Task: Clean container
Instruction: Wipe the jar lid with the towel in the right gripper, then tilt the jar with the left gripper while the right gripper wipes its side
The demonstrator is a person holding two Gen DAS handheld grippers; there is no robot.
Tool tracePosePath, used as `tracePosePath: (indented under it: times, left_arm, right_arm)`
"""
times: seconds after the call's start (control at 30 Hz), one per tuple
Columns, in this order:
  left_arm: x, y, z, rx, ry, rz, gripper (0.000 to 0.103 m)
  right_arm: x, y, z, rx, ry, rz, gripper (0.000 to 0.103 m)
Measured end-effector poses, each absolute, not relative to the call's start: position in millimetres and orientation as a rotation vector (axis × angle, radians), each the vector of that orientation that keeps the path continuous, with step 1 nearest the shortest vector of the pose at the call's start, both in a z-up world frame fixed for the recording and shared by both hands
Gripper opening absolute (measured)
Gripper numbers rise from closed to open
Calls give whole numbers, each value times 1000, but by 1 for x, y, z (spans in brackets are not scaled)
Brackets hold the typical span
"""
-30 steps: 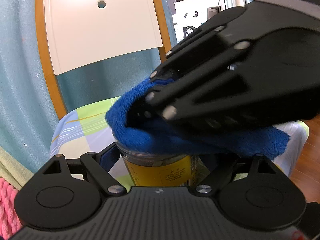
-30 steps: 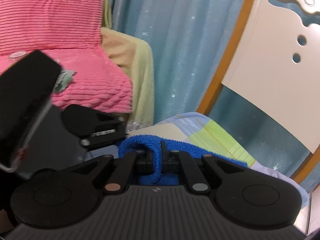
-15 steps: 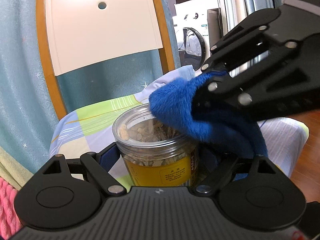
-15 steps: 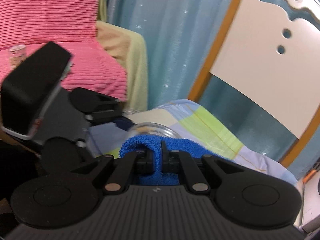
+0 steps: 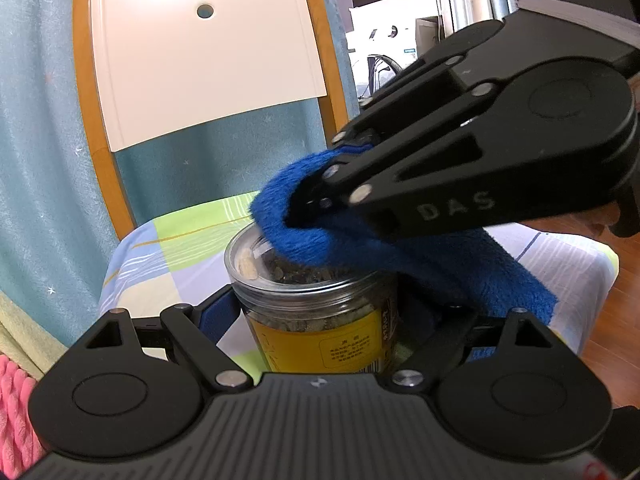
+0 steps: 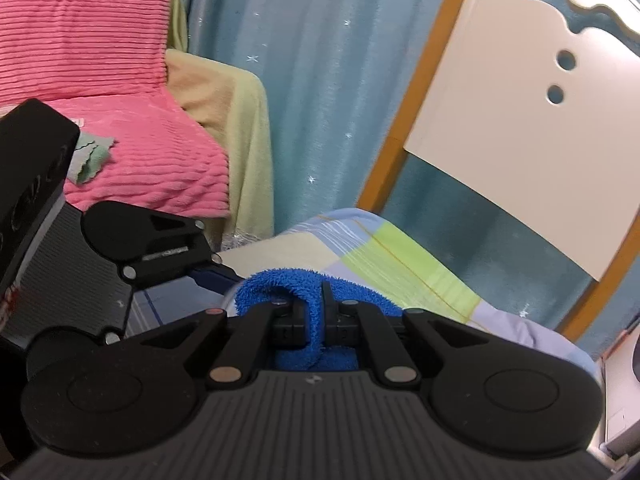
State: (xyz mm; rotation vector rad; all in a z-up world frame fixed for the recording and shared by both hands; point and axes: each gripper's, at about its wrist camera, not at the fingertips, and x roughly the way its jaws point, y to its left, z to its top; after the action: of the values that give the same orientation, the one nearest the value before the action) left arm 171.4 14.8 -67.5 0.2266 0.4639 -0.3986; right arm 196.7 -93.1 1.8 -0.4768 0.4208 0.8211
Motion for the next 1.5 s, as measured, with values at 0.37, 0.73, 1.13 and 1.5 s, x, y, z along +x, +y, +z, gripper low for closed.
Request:
tracePosePath:
  times: [0.37, 0.73, 1.13, 1.5]
  left_arm:
    - [184, 24, -85, 254, 511, -386, 85]
    - [206, 40, -81, 253, 527, -405, 84]
    - [207, 51, -50, 419, 638, -433, 84]
    - [255, 55, -52, 409, 597, -458, 83]
  right_arm:
    - [167, -103, 5, -514, 416, 826, 4]
    - [166, -112, 5, -423, 443, 788, 4]
    - [171, -134, 3, -310, 470, 713, 4]
    - [182, -168, -1, -256, 424, 581, 3]
